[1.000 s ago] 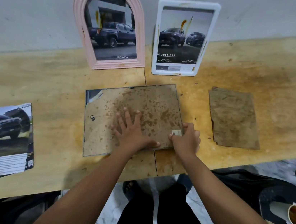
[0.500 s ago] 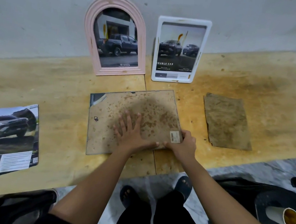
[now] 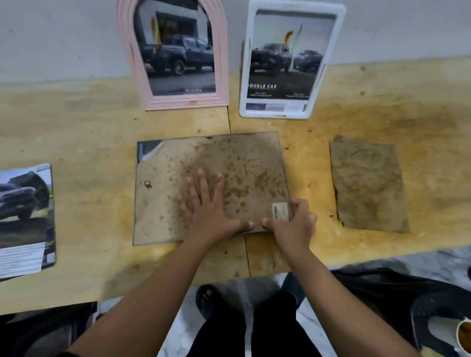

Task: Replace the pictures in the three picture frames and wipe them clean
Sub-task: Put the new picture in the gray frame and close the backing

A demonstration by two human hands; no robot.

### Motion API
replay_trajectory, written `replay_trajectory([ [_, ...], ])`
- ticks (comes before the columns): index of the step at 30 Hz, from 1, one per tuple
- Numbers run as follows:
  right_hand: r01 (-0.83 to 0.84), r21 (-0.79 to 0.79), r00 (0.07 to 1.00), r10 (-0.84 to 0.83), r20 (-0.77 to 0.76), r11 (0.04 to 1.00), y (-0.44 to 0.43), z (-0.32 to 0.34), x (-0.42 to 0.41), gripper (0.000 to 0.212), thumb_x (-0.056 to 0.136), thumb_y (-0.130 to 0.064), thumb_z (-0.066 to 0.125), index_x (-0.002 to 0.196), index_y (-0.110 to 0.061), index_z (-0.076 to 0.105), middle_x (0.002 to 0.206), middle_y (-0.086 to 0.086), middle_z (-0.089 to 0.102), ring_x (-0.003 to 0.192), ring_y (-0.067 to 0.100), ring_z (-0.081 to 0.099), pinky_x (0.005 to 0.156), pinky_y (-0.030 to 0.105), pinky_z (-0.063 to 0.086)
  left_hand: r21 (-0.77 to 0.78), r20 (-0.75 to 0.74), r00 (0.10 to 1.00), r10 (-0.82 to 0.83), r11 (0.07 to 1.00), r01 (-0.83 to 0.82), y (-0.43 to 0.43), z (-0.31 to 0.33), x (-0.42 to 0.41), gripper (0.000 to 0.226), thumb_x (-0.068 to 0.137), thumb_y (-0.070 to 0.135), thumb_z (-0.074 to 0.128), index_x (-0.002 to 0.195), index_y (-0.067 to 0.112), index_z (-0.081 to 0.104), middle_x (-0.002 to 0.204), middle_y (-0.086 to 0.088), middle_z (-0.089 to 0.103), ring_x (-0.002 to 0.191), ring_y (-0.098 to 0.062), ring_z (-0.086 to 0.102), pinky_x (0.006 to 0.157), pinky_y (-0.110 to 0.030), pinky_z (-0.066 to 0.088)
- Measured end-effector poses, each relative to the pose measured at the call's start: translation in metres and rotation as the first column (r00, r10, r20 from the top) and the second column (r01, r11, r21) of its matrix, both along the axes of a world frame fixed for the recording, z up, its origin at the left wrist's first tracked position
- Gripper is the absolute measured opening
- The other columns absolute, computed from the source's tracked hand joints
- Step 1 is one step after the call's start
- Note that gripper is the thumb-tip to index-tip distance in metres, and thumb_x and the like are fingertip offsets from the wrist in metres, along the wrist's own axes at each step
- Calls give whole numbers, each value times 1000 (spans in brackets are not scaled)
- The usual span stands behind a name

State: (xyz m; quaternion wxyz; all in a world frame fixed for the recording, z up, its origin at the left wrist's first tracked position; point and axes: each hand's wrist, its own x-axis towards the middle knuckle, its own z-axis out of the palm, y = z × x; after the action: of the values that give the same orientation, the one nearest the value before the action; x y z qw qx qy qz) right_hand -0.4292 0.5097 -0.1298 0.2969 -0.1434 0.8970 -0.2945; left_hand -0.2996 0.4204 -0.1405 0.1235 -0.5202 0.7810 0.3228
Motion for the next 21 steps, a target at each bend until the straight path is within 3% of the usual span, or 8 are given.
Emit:
replay_trajectory([
  [4,-78,61,997,78,15,995,-1,8,-4,70,64,-25,83,119,-17,41,120,10,39,110,29,44,90,36,43,-21,-23,1000,-15,1000,15,0,5,5,125,59,80,59,144,36,-21,146,-3,-43,133,-29,-40,108,-54,-20],
  [6,-221,184,969,236,-66,958,-3,16,-6,73,66,-32,79,124,-17,38,124,9,38,116,28,41,93,37,40,-44,5,998,-65,997,65,0,9,10,120,61,82,53,143,36,-22,147,-5,-40,136,-30,-36,109,-53,-18],
  [9,-502,211,818,540,-198,839,-13,27,-9,82,71,-30,71,138,-15,27,139,10,26,130,29,28,102,38,37,-80,21,995,-100,992,101,-9,12,20,103,70,81,43,145,40,-14,153,-3,-30,141,-30,-26,111,-56,-11],
  [12,-716,168,666,735,-123,677,-36,37,-14,95,75,-23,67,148,-20,6,154,8,-2,144,29,-1,116,42,23,-116,63,991,-115,986,122,-24,13,30,99,69,83,36,146,40,-11,155,-1,-25,141,-31,-24,109,-64,-6],
  [15,-811,283,524,851,-38,512,-69,36,-27,106,78,-21,70,149,-20,-9,156,9,-20,143,28,-18,119,44,10,-46,135,979,-154,986,161,-46,16,32,104,70,77,49,144,42,-15,152,-1,-31,139,-36,-27,105,-70,-4],
  [21,-851,381,438,888,140,360,-98,26,-38,112,79,-20,71,147,-27,-18,147,12,-39,135,32,-35,116,49,0,123,202,965,-166,982,144,-60,21,19,117,67,64,68,141,45,-21,146,-3,-42,135,-38,-34,103,-73,-3],
])
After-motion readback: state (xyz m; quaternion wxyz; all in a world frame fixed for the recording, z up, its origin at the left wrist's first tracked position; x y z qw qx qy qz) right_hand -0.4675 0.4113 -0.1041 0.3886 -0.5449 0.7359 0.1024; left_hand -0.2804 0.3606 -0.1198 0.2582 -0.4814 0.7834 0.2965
